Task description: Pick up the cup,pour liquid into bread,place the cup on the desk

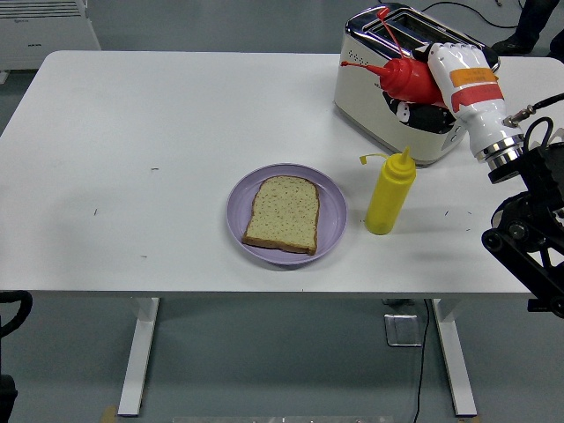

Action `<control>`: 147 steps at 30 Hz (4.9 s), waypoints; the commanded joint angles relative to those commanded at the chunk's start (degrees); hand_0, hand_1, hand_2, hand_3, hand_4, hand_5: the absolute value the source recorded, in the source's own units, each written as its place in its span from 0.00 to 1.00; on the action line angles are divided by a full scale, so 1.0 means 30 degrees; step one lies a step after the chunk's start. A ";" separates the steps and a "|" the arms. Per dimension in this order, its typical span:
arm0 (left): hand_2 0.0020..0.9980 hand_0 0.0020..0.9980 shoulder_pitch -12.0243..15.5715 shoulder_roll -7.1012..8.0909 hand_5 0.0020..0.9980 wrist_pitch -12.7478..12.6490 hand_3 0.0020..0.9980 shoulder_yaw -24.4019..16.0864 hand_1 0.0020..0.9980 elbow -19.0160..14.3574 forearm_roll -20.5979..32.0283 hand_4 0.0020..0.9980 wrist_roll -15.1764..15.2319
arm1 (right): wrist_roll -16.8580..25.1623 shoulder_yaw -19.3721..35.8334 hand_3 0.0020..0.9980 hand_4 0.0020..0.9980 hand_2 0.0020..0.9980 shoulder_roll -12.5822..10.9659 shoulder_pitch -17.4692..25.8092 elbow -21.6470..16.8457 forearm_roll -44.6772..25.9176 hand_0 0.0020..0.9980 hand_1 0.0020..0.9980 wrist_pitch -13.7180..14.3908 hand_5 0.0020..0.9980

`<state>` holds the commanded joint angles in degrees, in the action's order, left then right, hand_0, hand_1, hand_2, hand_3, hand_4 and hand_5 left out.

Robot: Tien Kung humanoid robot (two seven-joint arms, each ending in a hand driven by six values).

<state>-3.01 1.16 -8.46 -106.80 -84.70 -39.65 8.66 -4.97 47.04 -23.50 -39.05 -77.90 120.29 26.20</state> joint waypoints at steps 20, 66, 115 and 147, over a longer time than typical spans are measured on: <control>0.78 0.76 0.0122 -0.0036 1.00 -0.0005 0.67 -0.0080 0.77 0.0008 0.0035 0.64 0.0009 | -0.1191 -0.4649 0.35 0.69 0.28 -0.2234 -0.3801 -0.0017 0.3236 0.07 0.14 -0.2049 0.17; 0.78 0.75 0.0165 -0.0057 1.00 -0.0018 0.67 -0.0151 0.77 0.0020 0.0032 0.64 0.0030 | -0.2150 -0.6417 0.43 0.56 0.38 -0.0629 -0.6714 0.0245 0.3236 0.14 0.25 -0.2703 0.04; 0.78 0.76 0.0210 -0.0023 1.00 -0.0048 0.67 0.0213 0.77 0.0025 0.0045 0.64 0.0023 | 0.4947 0.7463 0.42 0.54 0.38 0.2144 0.3613 -0.2810 -1.3440 0.16 0.28 0.2829 0.04; 0.78 0.76 0.0152 0.0032 1.00 -0.0055 0.67 0.0328 0.77 0.0046 0.0049 0.64 0.0017 | 1.2728 0.5474 0.41 0.54 0.38 0.2222 0.8005 0.0776 -2.4107 0.22 0.28 0.3594 0.08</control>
<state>-2.56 1.26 -8.62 -105.81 -84.56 -39.50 8.71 33.22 63.46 -16.83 -15.04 -75.57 47.97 36.98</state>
